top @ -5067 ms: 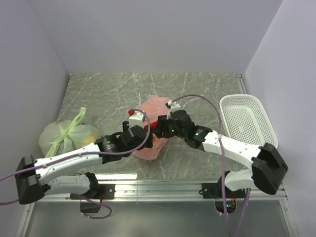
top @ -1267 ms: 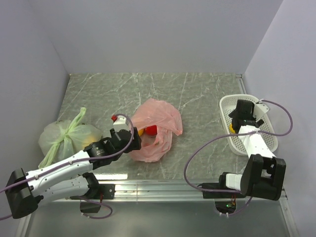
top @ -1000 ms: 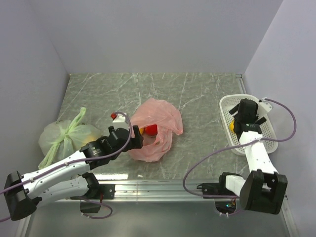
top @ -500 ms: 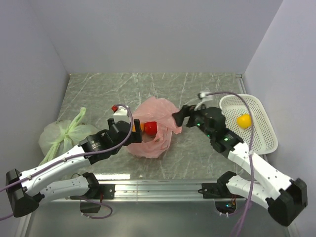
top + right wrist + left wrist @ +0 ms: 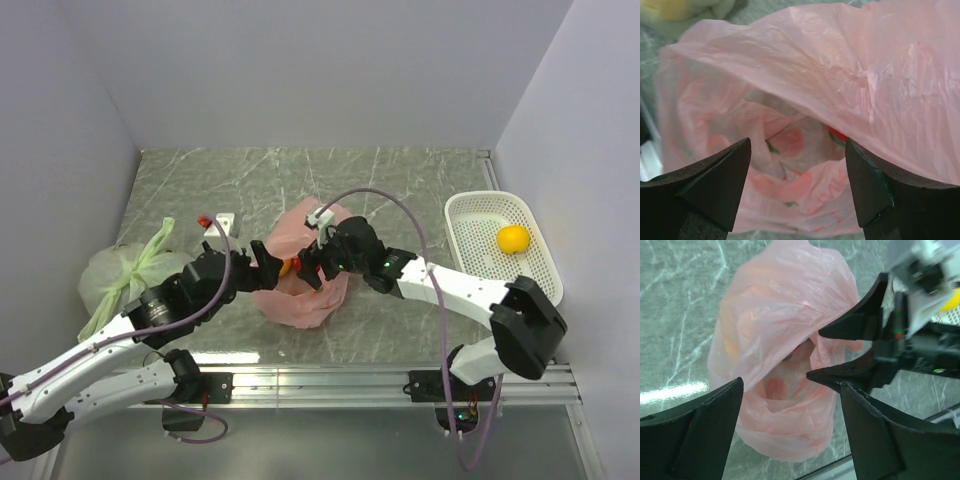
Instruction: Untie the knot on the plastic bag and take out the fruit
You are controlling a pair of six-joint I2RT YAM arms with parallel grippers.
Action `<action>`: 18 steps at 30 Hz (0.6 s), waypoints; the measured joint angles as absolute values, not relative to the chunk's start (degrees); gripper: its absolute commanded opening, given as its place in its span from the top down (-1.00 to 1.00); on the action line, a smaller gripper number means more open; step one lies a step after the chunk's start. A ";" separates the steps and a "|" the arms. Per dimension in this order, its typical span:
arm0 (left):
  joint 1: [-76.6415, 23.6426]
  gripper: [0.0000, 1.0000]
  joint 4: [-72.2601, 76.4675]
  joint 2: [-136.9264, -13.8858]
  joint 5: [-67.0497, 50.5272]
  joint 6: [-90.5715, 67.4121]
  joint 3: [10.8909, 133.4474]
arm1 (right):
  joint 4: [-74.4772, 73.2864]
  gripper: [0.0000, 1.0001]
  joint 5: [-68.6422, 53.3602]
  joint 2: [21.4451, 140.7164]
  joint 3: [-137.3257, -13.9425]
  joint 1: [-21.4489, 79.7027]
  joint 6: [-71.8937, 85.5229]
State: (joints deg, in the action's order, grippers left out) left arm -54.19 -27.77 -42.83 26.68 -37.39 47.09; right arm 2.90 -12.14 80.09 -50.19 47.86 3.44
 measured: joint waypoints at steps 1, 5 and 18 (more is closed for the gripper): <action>-54.19 -0.70 -27.73 -42.52 27.38 -37.56 47.09 | 3.01 -0.63 -11.86 81.41 -50.68 47.86 2.66; -54.17 -0.72 -28.16 -44.47 30.50 -38.33 47.09 | 3.11 -0.62 -10.37 86.11 -52.60 47.86 -0.36; -51.09 0.47 -26.02 -66.61 33.93 -38.79 45.91 | 3.46 -0.92 -2.28 96.97 -58.78 47.86 -7.22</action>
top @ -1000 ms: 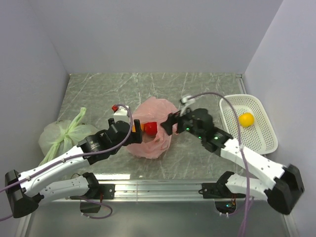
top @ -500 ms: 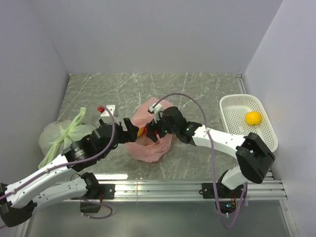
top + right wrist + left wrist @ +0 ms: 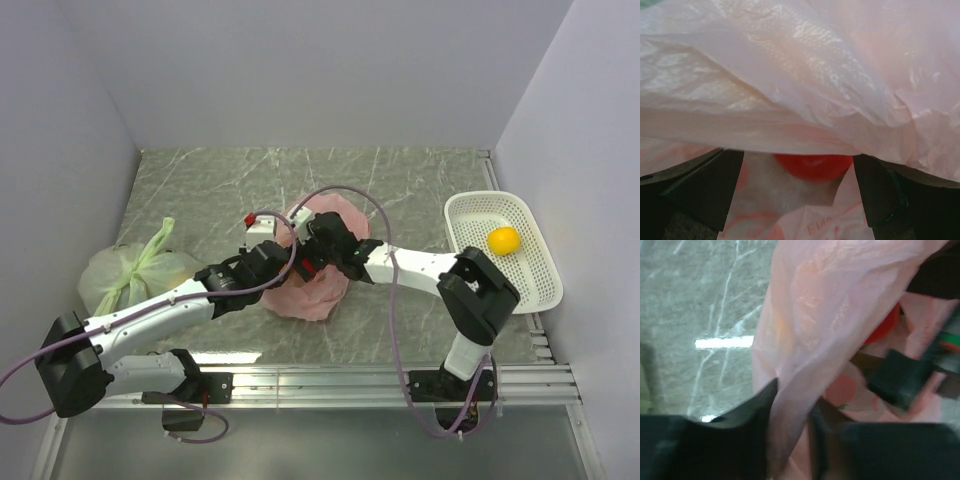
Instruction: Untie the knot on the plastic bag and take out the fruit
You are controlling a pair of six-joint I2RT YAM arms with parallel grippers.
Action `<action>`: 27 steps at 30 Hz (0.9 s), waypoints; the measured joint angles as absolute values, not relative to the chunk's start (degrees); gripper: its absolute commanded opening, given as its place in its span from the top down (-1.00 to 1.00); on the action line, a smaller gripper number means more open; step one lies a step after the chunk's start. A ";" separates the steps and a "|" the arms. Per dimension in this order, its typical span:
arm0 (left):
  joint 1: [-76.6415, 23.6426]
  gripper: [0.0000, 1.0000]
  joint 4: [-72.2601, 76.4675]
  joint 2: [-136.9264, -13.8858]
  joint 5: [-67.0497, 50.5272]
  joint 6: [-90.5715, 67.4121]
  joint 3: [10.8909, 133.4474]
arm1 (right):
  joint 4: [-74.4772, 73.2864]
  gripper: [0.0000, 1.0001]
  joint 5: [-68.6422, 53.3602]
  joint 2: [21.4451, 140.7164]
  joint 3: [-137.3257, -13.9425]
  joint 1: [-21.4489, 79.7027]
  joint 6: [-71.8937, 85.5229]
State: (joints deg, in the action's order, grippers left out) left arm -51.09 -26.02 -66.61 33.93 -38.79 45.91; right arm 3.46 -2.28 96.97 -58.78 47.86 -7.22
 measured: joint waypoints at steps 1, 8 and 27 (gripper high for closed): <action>-51.00 0.66 -25.45 -66.57 33.82 -38.76 45.84 | 3.51 -0.92 -1.85 98.08 -59.59 47.86 -7.44; -50.78 0.85 -21.47 -65.63 31.44 -38.83 42.50 | 3.66 -0.88 0.01 105.84 -63.07 47.86 -8.01; -49.17 0.85 -19.94 -63.20 30.68 -43.16 37.85 | 0.75 0.79 -7.99 87.88 -54.83 47.86 -5.58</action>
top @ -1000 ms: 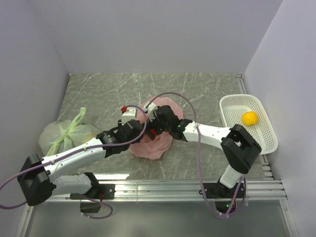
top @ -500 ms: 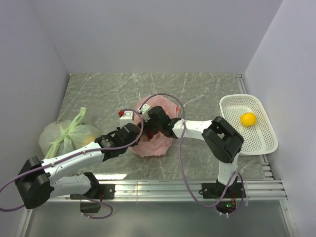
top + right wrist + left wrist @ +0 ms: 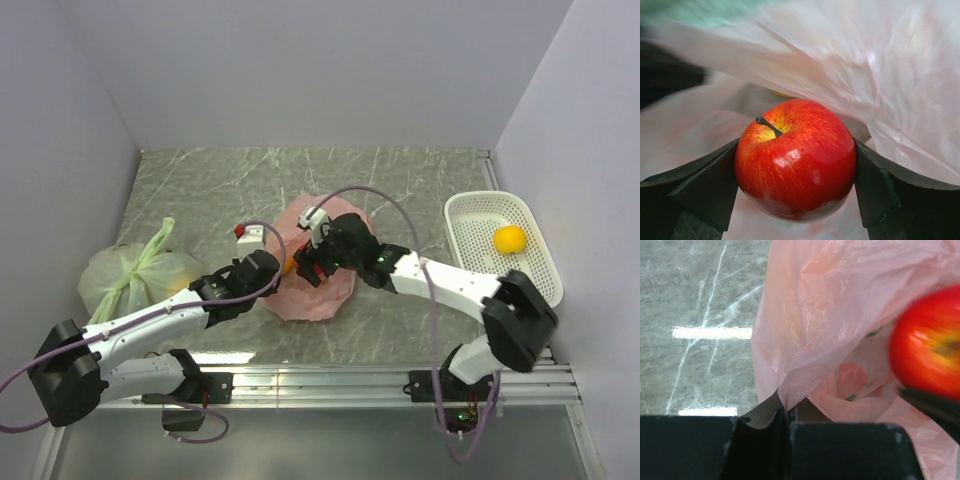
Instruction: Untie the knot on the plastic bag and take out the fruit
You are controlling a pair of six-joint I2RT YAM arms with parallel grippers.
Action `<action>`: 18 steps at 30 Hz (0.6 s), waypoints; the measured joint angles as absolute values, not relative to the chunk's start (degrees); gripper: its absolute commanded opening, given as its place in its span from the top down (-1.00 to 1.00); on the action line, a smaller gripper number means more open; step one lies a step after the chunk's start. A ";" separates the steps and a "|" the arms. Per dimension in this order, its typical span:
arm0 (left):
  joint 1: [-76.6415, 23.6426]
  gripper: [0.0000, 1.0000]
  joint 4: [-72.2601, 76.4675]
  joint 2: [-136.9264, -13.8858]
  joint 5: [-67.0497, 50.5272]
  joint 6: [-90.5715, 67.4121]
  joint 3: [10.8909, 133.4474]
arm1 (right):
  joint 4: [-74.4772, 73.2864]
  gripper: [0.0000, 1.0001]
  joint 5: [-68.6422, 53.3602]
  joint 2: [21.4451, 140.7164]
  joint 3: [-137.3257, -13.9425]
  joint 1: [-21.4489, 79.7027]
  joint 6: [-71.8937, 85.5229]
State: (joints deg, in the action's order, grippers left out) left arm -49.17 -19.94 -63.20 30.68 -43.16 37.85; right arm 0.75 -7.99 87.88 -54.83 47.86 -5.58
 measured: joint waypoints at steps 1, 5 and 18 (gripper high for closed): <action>-49.12 0.85 -19.94 -63.16 30.65 -43.16 37.85 | 0.78 0.81 -9.43 85.41 -54.08 47.86 -5.21; -49.04 0.85 -19.94 -62.61 30.57 -43.16 37.82 | 0.93 0.88 -12.84 75.31 -49.93 47.81 -2.74; -48.82 0.83 -19.92 -56.64 27.81 -44.51 34.61 | -3.14 0.93 14.57 52.01 -39.83 21.12 12.05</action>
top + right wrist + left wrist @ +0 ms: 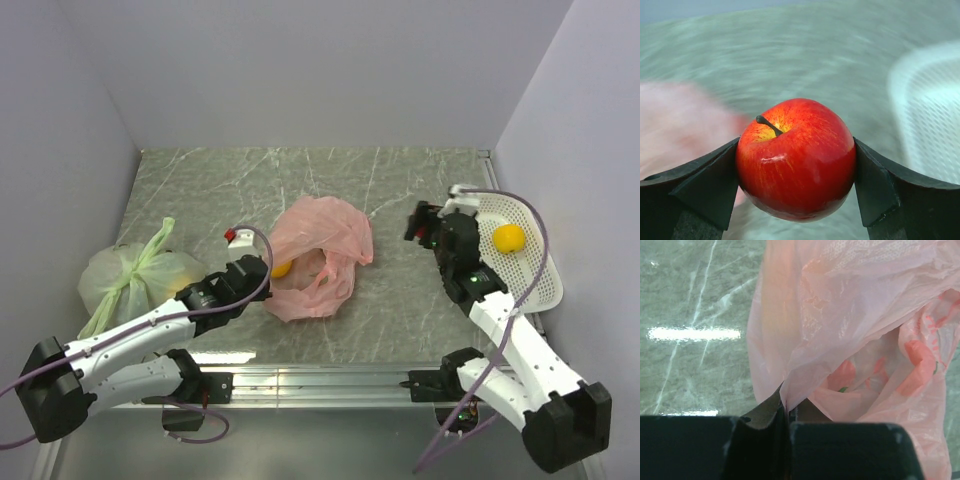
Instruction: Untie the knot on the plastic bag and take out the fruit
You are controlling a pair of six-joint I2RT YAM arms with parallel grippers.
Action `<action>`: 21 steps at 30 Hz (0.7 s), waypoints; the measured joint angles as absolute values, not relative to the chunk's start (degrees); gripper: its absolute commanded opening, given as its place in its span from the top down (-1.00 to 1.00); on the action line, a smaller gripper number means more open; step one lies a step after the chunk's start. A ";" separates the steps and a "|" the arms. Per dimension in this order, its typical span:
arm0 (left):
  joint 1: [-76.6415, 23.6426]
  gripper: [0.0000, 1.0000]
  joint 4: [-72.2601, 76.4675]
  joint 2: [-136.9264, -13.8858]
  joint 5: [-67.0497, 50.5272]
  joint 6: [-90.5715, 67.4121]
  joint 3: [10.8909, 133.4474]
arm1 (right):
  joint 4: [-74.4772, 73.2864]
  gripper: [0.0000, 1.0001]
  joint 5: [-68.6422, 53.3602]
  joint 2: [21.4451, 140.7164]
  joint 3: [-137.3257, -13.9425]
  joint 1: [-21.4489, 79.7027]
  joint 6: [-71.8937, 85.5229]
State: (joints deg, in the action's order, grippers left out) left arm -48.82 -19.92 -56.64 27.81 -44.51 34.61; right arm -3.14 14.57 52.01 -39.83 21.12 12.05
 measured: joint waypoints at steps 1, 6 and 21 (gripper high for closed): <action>-48.82 0.83 -19.86 -56.40 27.46 -44.58 34.61 | -4.36 0.91 17.32 51.66 -38.85 18.09 14.35; -48.77 0.82 -19.70 -56.07 25.71 -44.66 34.59 | -5.96 0.81 21.74 51.35 -34.44 3.42 22.72; -48.77 0.81 -19.57 -50.09 24.91 -44.18 33.93 | -2.11 -0.99 13.63 70.83 -35.92 -21.15 35.00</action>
State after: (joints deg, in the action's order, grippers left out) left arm -48.77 -19.57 -50.09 24.91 -44.18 33.93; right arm -2.11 13.63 70.83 -35.92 -21.15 35.00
